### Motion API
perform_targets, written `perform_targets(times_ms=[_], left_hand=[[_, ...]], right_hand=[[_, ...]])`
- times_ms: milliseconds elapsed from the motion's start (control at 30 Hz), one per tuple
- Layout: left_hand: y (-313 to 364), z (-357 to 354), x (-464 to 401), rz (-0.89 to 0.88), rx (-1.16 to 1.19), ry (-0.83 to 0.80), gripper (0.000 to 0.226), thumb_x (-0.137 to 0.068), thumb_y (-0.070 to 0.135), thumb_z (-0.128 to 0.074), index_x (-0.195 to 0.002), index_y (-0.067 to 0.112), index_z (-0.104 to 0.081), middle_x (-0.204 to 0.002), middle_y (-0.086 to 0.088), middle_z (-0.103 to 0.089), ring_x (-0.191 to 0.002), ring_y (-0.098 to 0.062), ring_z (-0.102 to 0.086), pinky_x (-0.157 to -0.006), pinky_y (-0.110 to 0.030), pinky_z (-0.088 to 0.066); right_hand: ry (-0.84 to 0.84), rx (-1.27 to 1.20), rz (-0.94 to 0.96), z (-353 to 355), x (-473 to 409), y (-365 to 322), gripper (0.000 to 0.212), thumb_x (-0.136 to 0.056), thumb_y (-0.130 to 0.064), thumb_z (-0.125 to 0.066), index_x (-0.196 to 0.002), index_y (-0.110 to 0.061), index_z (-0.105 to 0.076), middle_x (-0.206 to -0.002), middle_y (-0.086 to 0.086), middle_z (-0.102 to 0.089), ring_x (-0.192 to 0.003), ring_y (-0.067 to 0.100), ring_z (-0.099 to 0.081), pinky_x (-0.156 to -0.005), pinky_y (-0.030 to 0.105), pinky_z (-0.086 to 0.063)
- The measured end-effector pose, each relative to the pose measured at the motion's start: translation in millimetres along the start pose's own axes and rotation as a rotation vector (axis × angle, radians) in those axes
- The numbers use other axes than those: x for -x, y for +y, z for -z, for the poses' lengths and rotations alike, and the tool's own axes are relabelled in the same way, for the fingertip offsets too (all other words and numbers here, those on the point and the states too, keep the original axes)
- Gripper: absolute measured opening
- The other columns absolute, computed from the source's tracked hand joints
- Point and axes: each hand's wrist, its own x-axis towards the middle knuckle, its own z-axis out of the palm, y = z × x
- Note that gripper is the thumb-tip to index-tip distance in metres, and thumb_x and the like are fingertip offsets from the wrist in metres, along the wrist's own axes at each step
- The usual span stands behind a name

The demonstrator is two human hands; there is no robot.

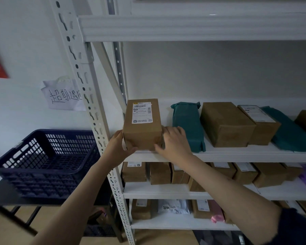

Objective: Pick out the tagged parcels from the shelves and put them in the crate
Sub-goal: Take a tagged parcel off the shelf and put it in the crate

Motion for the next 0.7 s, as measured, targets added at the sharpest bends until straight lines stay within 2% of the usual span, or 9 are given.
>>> perform_targets(times_ms=[100, 267, 400, 500, 600, 700], left_hand=[[-3.6, -3.1, -4.7, 0.031, -0.012, -0.048, 0.067, -0.081, 0.036, -0.081, -0.137, 0.017, -0.049, -0.125, 0.004, -0.053, -0.111, -0.013, -0.051, -0.097, -0.030, -0.044], [-4.2, -7.0, -13.5, 0.069, -0.003, -0.080, 0.062, -0.087, 0.034, -0.077, -0.138, 0.016, -0.046, -0.128, -0.002, -0.055, -0.114, -0.018, -0.052, -0.093, -0.027, -0.040], [-0.2, -9.7, -8.4, 0.107, 0.037, -0.023, 0.065, -0.089, 0.028, -0.073, -0.145, 0.016, -0.041, -0.136, -0.005, -0.053, -0.124, -0.024, -0.051, -0.096, -0.030, -0.040], [2.2, -13.9, 11.8, 0.117, 0.061, 0.031, 0.072, -0.093, 0.030, -0.068, -0.153, 0.017, -0.032, -0.149, -0.008, -0.043, -0.138, -0.026, -0.041, -0.110, -0.039, -0.038], [5.3, -16.0, 38.8, 0.011, 0.002, 0.130, 0.076, -0.095, 0.026, -0.065, -0.157, 0.011, -0.023, -0.161, -0.009, -0.025, -0.149, -0.025, -0.025, -0.121, -0.044, -0.026], [25.1, -13.3, 51.2, -0.129, -0.039, 0.245, 0.072, -0.094, 0.019, -0.066, -0.154, 0.010, -0.028, -0.160, -0.009, -0.024, -0.148, -0.025, -0.026, -0.117, -0.039, -0.026]], right_hand=[[-0.059, 0.042, -0.012, -4.4, -5.4, -2.9, 0.064, -0.092, -0.059, -0.048, -0.137, -0.014, -0.052, -0.123, 0.003, -0.062, -0.120, 0.023, -0.054, -0.117, 0.050, -0.026], [-0.131, 0.085, -0.021, -4.1, -10.6, 0.7, 0.056, -0.096, -0.055, -0.046, -0.131, -0.012, -0.056, -0.130, 0.006, -0.059, -0.125, 0.025, -0.050, -0.119, 0.053, -0.022], [-0.134, 0.104, 0.001, -0.5, -9.1, 1.6, 0.055, -0.098, -0.052, -0.046, -0.135, -0.012, -0.054, -0.135, 0.007, -0.057, -0.129, 0.026, -0.048, -0.120, 0.053, -0.021], [-0.124, 0.109, 0.005, 3.4, -2.0, 8.9, 0.057, -0.099, -0.053, -0.046, -0.142, -0.015, -0.050, -0.139, 0.005, -0.054, -0.133, 0.025, -0.046, -0.121, 0.053, -0.020], [-0.076, 0.093, -0.002, 9.8, 10.6, 25.7, 0.056, -0.098, -0.052, -0.048, -0.143, -0.018, -0.048, -0.141, 0.003, -0.053, -0.133, 0.025, -0.045, -0.120, 0.050, -0.023], [-0.039, 0.073, -0.024, 19.1, 24.3, 48.5, 0.058, -0.097, -0.052, -0.052, -0.145, -0.019, -0.046, -0.144, 0.003, -0.050, -0.134, 0.025, -0.044, -0.118, 0.046, -0.030]])
